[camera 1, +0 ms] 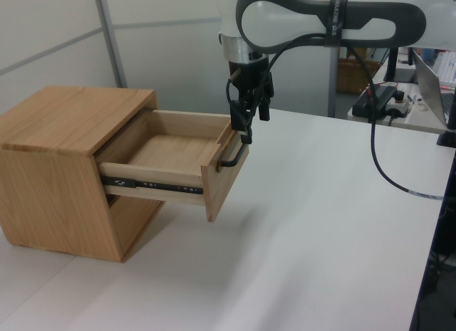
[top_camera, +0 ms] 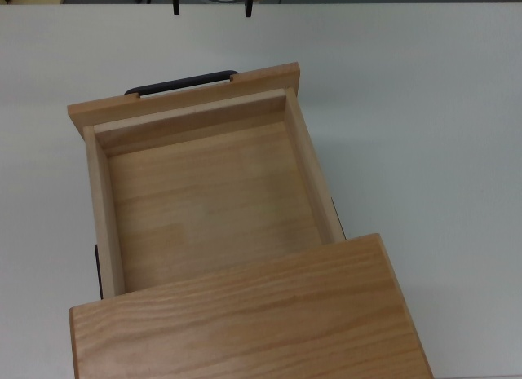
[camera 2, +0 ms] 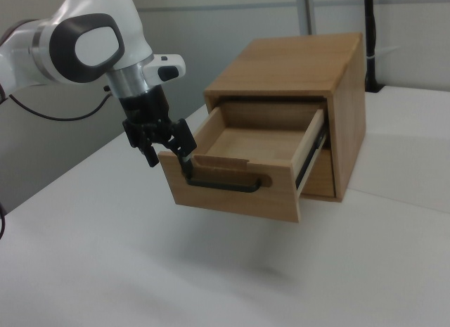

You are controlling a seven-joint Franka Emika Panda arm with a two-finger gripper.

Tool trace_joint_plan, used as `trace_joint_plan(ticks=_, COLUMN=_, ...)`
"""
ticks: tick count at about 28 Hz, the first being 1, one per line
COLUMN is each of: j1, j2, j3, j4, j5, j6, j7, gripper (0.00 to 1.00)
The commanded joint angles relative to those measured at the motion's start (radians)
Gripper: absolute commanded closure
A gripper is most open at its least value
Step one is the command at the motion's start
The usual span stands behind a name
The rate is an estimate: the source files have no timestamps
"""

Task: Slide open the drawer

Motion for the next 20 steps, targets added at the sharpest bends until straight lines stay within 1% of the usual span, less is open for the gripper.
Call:
trace_joint_plan(ticks=1, j1=0.002, j2=-0.003, j3=-0.001, j4=0.006, j5=0.018, j6=-0.023, j7=-0.012, gripper=0.0)
trace_joint_plan(ticks=15, j1=0.003, j2=-0.003, j3=0.005, j4=0.006, j5=0.031, j6=-0.023, j7=-0.015, gripper=0.0)
trace_joint_plan(ticks=18, j1=0.002, j2=-0.004, j3=0.03, j4=0.009, j5=0.033, j6=-0.023, j7=-0.015, gripper=0.0)
trace_joint_plan(ticks=20, j1=0.002, j2=-0.009, j3=0.035, j4=0.011, j5=0.035, j6=-0.023, j7=-0.015, gripper=0.0)
